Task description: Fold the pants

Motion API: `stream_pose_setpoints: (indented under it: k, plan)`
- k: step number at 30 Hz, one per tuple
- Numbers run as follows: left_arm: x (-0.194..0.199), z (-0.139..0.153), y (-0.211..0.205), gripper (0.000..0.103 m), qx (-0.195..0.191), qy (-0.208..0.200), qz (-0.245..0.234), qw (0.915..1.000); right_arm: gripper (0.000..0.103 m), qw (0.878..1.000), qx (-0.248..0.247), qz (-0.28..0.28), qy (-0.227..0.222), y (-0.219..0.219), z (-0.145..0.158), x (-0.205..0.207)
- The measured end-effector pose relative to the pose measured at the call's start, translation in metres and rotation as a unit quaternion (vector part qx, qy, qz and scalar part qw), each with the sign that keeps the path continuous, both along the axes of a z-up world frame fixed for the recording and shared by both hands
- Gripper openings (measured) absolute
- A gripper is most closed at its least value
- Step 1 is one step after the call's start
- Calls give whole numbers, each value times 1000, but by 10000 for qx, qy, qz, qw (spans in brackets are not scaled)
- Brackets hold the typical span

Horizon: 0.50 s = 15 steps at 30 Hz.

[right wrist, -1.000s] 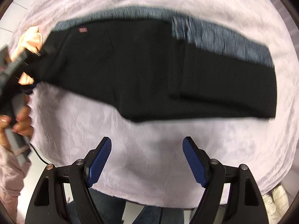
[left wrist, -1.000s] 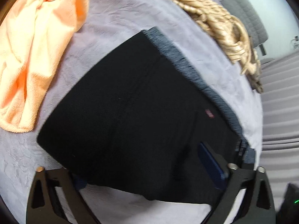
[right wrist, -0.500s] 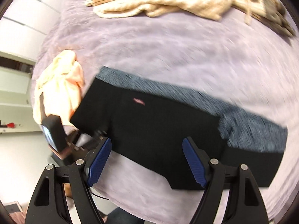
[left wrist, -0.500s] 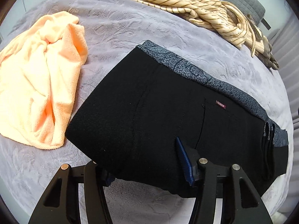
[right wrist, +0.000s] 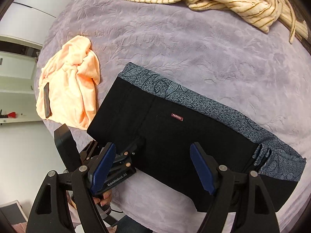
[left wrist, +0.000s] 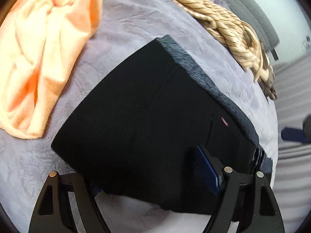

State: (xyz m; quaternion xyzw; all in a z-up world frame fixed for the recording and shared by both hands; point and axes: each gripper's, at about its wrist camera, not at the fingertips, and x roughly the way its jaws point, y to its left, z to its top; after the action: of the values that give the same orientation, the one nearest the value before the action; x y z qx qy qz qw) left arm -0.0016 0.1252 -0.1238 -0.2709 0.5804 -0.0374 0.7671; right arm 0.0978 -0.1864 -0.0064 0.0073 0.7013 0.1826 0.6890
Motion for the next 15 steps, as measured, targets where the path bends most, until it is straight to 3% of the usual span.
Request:
stream_pose_setpoints:
  k: [1,3,4,6,7,9,10,12,15]
  plan:
    - [2,1,-1,69,135,43,34,9999,81,10000,-18,-3,12,0,-1,1]
    - [6,13,-18,60,797,-59,-272,9964,81,10000,-76,-8,36,-2,-1,2]
    - [5,24,-33,53,1317,-256,-555,9894,81,9999,-101,-3,37,-3,0,4]
    - [-3,41,-68,43,2378,-740,-1189,9612,81,9999,-135,24,29,-3,3,7]
    - [-10,46,-83,40,2850,-965,-1434,9428,81,9999,-143,43,30,-3,5,9]
    - [-22,48,-105,40,3426,-1253,-1806,9134,82,9999,-82,69,47,-1,10,15]
    - [-24,48,-111,40,3583,-1285,-1899,9050,82,10000,-34,72,59,2,11,19]
    - [-26,47,-117,40,3743,-1340,-1990,8957,82,9999,61,98,92,9,14,26]
    - [-24,47,-118,40,3706,-1339,-1968,8978,82,9985,206,357,369,32,9,34]
